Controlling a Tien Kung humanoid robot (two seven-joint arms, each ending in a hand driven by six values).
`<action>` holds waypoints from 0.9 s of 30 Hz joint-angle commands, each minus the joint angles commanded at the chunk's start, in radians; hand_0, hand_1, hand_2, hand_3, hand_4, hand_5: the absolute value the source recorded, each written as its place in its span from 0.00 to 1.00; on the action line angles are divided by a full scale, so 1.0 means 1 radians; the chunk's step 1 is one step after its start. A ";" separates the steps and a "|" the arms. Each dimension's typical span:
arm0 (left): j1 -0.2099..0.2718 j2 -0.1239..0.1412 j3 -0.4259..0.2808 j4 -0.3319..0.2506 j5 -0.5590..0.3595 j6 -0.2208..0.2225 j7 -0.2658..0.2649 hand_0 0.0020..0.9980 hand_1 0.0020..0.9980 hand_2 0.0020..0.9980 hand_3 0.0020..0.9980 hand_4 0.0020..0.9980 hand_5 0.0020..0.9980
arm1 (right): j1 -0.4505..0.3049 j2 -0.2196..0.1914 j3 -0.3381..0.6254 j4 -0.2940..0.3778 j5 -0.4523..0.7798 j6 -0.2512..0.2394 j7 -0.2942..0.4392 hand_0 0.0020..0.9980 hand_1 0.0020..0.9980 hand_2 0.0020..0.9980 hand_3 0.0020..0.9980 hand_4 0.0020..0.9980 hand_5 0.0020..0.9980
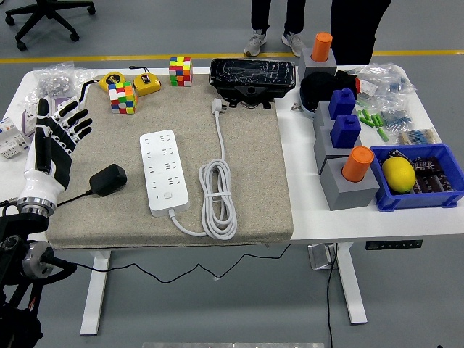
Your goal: Pick up the plug,place it near the board,insert it into the board,press the button
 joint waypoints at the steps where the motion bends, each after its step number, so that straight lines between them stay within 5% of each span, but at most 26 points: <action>1: 0.000 0.000 0.000 0.000 0.001 0.001 0.000 0.76 0.74 0.74 0.78 1.00 1.00 | 0.000 0.000 -0.001 0.000 0.000 0.000 0.000 0.80 0.72 0.72 0.76 1.00 1.00; 27: -0.006 0.001 -0.003 -0.002 0.017 0.010 -0.001 0.74 0.73 0.73 0.77 1.00 1.00 | 0.005 -0.001 -0.003 0.000 0.005 -0.002 -0.001 0.80 0.72 0.72 0.76 1.00 1.00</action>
